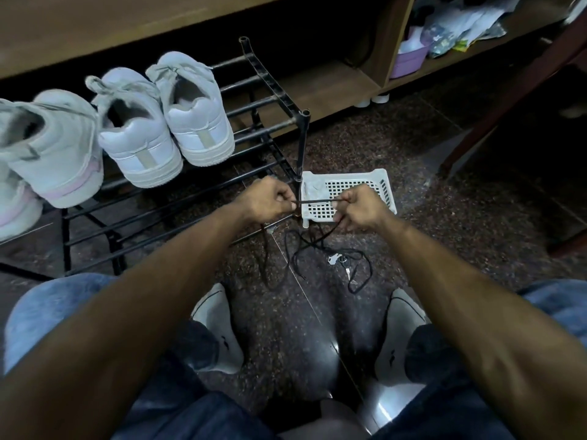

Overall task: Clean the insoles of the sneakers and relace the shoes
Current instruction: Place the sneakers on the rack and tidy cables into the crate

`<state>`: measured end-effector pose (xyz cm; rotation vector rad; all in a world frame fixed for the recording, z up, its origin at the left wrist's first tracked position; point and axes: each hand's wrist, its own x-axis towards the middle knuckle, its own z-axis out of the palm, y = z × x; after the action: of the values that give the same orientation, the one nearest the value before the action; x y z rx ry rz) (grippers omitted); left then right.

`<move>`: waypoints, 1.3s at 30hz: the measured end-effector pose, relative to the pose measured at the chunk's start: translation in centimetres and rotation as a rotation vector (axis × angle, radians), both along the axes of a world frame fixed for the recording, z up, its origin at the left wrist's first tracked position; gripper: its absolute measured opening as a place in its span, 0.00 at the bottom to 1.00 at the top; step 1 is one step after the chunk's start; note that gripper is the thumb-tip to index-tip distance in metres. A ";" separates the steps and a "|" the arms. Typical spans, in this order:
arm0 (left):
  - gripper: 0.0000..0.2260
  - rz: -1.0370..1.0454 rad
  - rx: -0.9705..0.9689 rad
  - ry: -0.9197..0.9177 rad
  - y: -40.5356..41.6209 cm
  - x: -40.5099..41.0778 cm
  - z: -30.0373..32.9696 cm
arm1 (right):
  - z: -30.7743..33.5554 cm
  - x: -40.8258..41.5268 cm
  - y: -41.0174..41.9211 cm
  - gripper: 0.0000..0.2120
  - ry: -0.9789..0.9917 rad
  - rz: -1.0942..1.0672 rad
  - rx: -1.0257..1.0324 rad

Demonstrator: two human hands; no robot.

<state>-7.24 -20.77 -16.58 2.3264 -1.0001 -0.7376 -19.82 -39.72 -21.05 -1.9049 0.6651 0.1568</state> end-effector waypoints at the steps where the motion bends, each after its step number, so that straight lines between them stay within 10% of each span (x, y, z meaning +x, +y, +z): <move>1: 0.06 0.006 0.007 -0.012 0.2 0.2 0.7 | -0.2 -0.2 -0.6 0.09 0.025 -0.033 -0.045; 15: 0.05 0.020 -0.655 0.112 -2.7 -2.6 13.2 | 3.3 -1.7 -1.5 0.16 0.074 0.007 -0.636; 28: 0.05 -0.028 -0.903 -0.034 -4.8 -4.1 17.3 | 5.1 -2.0 -0.4 0.10 0.009 0.069 -0.290; 35: 0.05 -0.034 -0.889 -0.040 -5.1 -4.5 16.6 | 7.9 -2.5 2.6 0.25 -0.140 0.161 0.012; 39: 0.04 0.008 -0.973 -0.009 -4.7 -4.6 17.4 | 6.9 -1.6 4.6 0.12 -0.126 0.213 0.063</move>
<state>-11.87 -25.46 0.79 1.4741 -1.0327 -0.1451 -21.44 -35.15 -14.10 -1.9048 0.3683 0.1884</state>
